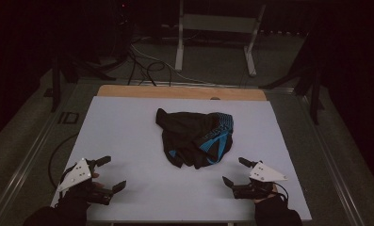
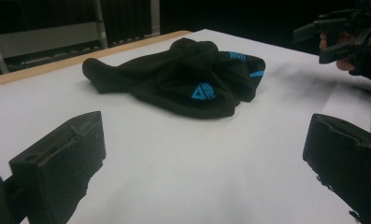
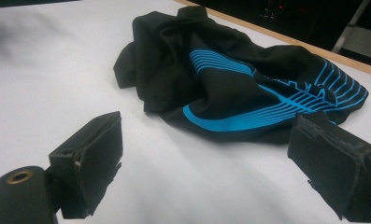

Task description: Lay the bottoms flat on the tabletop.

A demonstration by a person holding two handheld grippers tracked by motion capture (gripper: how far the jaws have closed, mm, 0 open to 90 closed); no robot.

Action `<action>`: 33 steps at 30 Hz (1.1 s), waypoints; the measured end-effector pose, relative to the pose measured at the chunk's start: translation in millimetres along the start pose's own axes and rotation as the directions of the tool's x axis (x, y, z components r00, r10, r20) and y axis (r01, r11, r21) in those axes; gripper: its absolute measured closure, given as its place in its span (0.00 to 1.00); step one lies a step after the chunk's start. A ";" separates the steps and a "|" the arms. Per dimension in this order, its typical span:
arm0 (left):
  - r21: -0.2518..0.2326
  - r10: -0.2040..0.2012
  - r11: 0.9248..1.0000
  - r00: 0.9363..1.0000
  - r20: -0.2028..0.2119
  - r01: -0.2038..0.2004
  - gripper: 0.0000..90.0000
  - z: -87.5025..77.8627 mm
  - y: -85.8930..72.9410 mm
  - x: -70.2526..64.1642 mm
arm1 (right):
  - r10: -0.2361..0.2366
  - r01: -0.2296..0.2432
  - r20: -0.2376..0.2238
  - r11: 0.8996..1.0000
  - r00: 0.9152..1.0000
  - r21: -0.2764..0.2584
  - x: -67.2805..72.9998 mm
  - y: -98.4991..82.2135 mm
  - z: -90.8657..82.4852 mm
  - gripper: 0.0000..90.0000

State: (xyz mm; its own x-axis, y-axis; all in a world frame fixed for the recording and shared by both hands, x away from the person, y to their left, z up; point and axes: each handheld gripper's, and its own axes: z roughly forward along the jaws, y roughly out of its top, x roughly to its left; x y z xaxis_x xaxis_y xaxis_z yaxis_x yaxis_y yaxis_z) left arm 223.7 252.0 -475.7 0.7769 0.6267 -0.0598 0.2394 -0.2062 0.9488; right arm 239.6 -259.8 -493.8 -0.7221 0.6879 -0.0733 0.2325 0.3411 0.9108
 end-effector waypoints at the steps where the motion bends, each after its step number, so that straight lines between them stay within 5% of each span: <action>1: 0.000 0.000 1.000 1.000 0.002 0.000 0.00 0.2 0.1 -0.3 | -0.001 0.001 0.000 1.000 1.000 0.004 0.2 0.2 -0.1 0.11; 33: -0.018 -0.027 0.999 0.999 0.025 0.027 0.00 0.8 4.9 -2.4 | -0.004 0.005 -0.022 0.999 1.000 0.041 4.9 6.8 -9.2 0.12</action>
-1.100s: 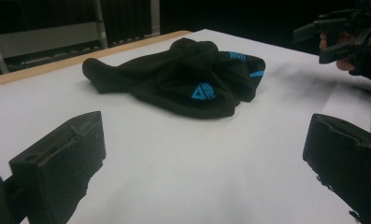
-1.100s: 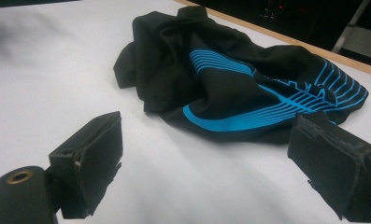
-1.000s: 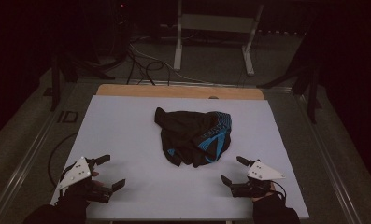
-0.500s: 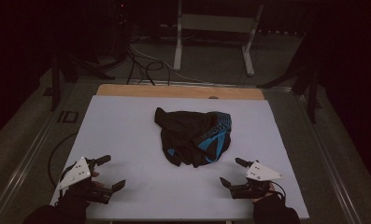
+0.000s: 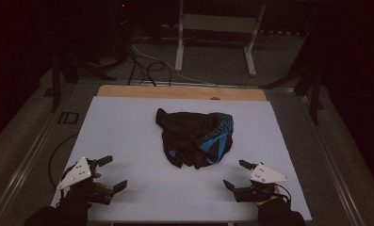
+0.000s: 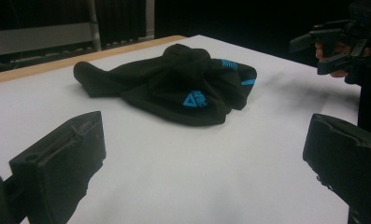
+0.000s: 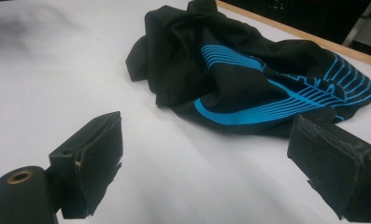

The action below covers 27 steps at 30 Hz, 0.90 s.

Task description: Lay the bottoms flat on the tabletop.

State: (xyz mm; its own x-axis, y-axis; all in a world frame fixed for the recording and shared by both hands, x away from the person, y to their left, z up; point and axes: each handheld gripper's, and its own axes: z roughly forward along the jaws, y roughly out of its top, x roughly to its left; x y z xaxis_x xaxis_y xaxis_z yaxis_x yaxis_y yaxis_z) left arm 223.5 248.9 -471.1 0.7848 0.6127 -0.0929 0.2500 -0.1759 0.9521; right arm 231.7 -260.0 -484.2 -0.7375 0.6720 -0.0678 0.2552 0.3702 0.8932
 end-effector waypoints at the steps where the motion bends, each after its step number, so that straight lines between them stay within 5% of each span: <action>1: -0.001 -0.004 1.000 1.000 0.003 0.004 0.00 0.1 0.1 -0.6 | -0.001 0.001 0.009 1.000 1.000 -0.005 0.7 3.7 -2.0 0.12; 16: -0.023 0.010 1.000 0.999 0.039 -0.009 0.00 11.7 8.7 -9.5 | -0.003 0.003 0.006 0.999 1.000 -0.033 -1.4 40.0 0.4 0.12; 27: -0.012 -0.010 1.000 1.000 0.026 0.011 0.00 10.0 2.3 -7.8 | -0.034 0.032 -0.018 0.998 0.999 -0.062 -1.0 80.1 31.5 0.12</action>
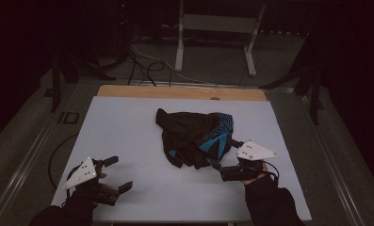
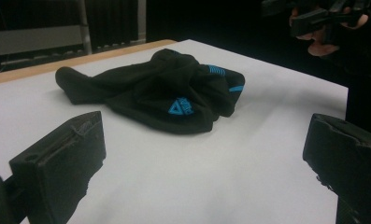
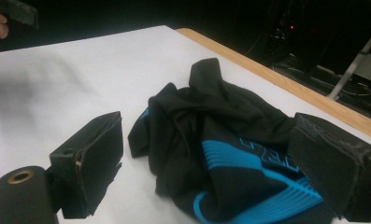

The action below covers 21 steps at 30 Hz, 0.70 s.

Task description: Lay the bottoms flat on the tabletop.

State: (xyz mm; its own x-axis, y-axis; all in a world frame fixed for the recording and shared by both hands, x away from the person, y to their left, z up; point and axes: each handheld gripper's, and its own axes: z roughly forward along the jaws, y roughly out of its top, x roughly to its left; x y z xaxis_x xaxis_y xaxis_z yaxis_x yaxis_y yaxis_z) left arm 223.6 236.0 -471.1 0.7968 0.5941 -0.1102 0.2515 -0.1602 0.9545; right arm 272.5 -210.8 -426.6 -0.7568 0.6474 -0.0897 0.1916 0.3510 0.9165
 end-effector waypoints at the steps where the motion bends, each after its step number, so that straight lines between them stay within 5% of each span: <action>1: -0.001 0.000 1.000 1.000 -0.002 0.000 0.00 -0.1 -0.2 0.1 | 0.009 -0.009 -0.003 1.000 1.000 -0.002 -0.2 0.9 4.2 0.12; 21: -0.023 0.002 1.000 1.000 -0.009 -0.002 0.00 -2.0 -0.6 -0.3 | 0.104 -0.105 0.013 0.989 0.994 0.101 5.5 3.4 86.5 0.12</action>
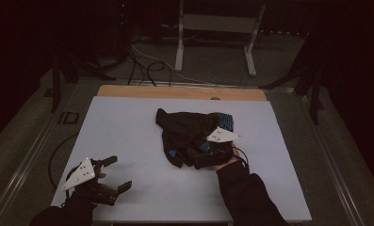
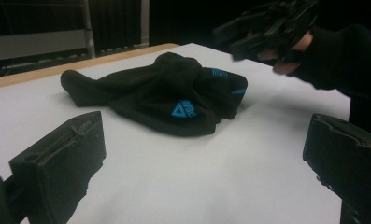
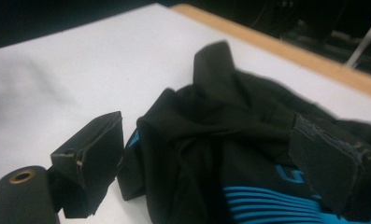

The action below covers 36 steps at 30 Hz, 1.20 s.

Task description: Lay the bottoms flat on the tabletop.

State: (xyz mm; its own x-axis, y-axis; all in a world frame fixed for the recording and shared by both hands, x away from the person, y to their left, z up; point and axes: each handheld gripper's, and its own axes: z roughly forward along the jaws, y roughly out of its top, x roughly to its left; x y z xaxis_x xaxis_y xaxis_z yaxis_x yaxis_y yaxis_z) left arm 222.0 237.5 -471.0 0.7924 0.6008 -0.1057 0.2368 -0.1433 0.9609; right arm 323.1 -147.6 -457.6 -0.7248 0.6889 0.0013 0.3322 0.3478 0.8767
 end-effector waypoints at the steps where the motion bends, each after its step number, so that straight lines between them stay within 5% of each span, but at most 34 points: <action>1: -0.002 -0.004 1.000 1.000 -0.001 0.004 0.00 -0.1 0.2 -0.1 | 0.004 -0.004 0.013 1.000 1.000 0.009 1.0 -1.4 4.3 0.12; 7: 0.025 0.016 1.000 0.999 -0.037 -0.016 0.00 5.2 0.6 -2.3 | 0.026 -0.028 0.041 0.998 0.999 0.058 8.1 -17.2 15.2 0.20; 13: 0.064 0.018 0.998 0.998 -0.057 -0.014 0.00 21.2 -2.8 -3.0 | 0.026 -0.039 0.097 0.989 0.995 0.140 8.4 -40.1 19.4 0.43; 16: 0.075 0.008 0.997 0.999 -0.050 -0.004 0.00 26.6 -2.2 -4.5 | 0.047 -0.061 0.095 0.987 0.994 0.146 7.3 -45.5 20.7 0.43; 22: 0.056 -0.016 0.998 0.999 -0.043 0.018 0.00 24.3 -2.4 -4.9 | 0.091 -0.114 0.166 0.984 0.982 0.134 1.8 -29.0 34.5 0.22; 30: 0.018 -0.046 0.999 0.997 -0.066 0.047 0.00 13.8 -3.5 0.8 | 0.127 -0.174 0.234 0.966 0.964 0.193 -10.0 -23.7 69.0 0.23; 32: 0.011 -0.052 0.999 0.996 -0.074 0.053 0.00 11.6 -3.7 1.8 | 0.093 -0.159 0.268 0.958 0.959 0.237 -11.1 -25.0 77.6 0.29; 34: 0.012 -0.047 0.999 0.996 -0.076 0.048 0.00 11.2 -3.8 1.4 | 0.108 -0.179 0.281 0.955 0.954 0.239 -11.7 -24.5 79.5 0.39; 36: 0.014 -0.047 0.999 0.996 -0.074 0.048 0.00 11.5 -3.8 0.7 | 0.102 -0.171 0.265 0.953 0.959 0.252 -12.6 -24.4 79.6 0.52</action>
State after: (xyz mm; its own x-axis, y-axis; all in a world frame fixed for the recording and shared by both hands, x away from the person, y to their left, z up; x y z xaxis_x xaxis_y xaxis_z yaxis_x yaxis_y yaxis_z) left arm 228.2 229.4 -477.7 0.7365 0.6636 -0.1312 0.2822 -0.1252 0.9512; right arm 372.2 -114.1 -517.3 -0.5009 0.8648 -0.0365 0.5924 0.3733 0.7139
